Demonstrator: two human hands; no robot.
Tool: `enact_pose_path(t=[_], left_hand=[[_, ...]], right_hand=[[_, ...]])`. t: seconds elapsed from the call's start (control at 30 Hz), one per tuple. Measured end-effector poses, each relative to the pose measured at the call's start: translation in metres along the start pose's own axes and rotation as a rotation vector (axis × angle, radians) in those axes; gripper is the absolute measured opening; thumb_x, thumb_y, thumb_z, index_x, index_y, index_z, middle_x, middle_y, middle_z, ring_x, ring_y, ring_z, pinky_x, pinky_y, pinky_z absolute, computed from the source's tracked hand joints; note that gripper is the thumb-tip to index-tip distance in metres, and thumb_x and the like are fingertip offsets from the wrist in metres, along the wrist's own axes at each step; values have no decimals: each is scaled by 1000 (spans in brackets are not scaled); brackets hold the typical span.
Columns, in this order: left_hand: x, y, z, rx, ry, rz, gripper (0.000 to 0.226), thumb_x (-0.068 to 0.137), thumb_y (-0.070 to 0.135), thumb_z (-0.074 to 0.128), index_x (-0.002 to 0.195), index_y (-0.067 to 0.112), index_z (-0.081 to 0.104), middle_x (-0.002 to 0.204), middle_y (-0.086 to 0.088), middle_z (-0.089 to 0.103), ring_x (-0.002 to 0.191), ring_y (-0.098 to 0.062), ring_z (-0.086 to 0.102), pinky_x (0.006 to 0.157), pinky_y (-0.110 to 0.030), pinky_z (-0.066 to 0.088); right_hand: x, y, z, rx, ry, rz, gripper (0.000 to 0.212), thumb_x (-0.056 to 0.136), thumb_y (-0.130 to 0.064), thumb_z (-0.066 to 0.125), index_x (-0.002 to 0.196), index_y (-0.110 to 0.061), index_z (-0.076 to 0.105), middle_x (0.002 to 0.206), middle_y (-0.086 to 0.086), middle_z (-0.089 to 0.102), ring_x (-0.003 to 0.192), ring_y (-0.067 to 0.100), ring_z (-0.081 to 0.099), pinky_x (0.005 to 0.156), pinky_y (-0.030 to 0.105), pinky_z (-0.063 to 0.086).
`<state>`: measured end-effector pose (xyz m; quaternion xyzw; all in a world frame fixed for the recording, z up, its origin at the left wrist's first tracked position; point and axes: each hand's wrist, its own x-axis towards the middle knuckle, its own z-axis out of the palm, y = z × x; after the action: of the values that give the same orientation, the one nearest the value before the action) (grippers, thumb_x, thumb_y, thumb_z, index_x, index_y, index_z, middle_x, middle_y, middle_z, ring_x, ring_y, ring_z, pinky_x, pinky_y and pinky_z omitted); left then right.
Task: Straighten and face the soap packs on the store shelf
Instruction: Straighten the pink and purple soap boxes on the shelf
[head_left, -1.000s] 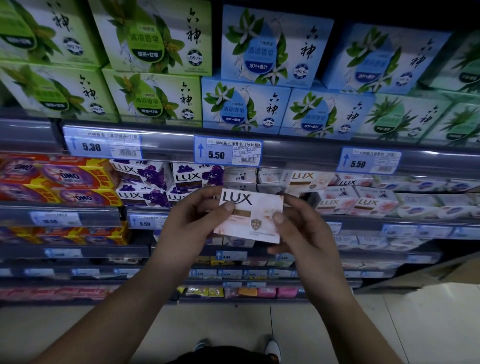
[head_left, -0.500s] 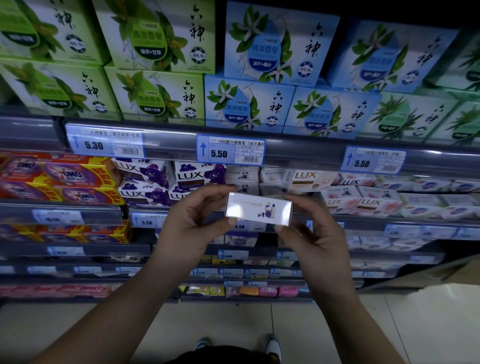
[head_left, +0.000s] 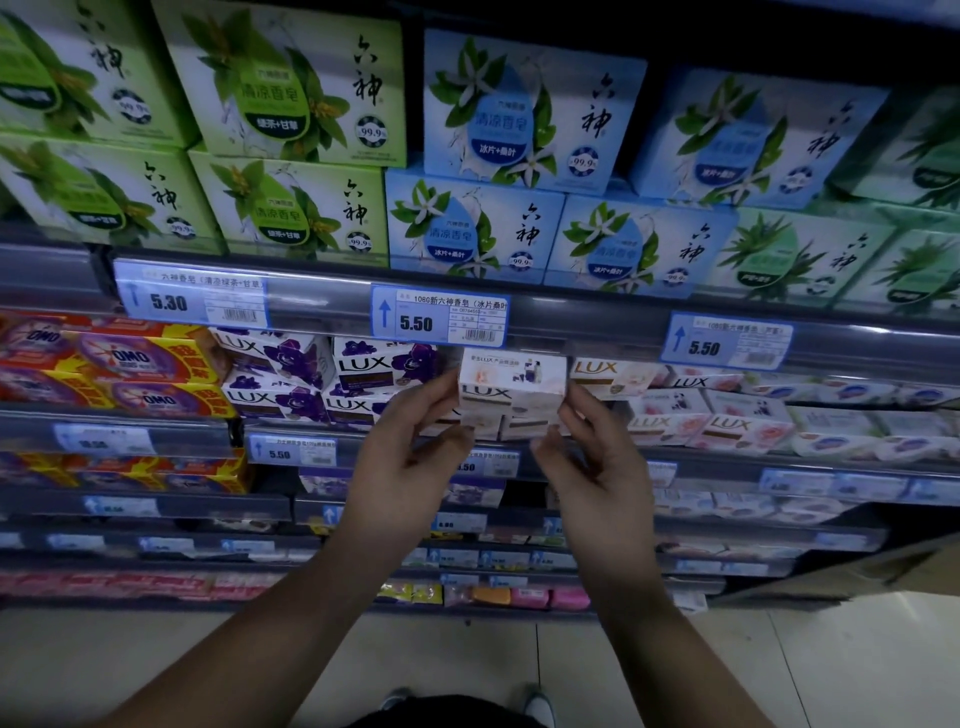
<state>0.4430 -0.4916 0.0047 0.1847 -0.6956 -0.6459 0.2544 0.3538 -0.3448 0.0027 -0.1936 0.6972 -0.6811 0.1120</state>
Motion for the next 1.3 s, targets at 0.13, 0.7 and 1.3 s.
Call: enact_pose_path(t=[0.13, 0.7, 1.3], left_hand=[[1, -7, 6, 65, 18, -34, 58, 97, -4, 60, 145, 26, 50, 147, 1, 55, 131, 4, 52, 104, -16, 47], [-3, -13, -5, 253, 48, -38, 60, 96, 8, 66, 145, 38, 49, 137, 13, 55, 122, 10, 52, 90, -14, 52], [-4, -13, -76, 335, 217, -84, 63, 98, 9, 61, 154, 25, 40, 136, 2, 48, 117, -7, 58, 98, -44, 52]], right_hand=[[0, 10, 5, -44, -48, 32, 65, 98, 3, 59, 150, -33, 44, 147, -4, 48, 135, -5, 45, 109, 15, 43], [-5, 14, 8, -79, -66, 8, 48, 96, 7, 59, 138, -18, 54, 128, -4, 62, 121, 0, 59, 88, 10, 48], [-12, -6, 96, -256, -324, 89, 64, 97, -12, 62, 147, -40, 33, 126, -17, 58, 113, -3, 61, 78, 17, 52]])
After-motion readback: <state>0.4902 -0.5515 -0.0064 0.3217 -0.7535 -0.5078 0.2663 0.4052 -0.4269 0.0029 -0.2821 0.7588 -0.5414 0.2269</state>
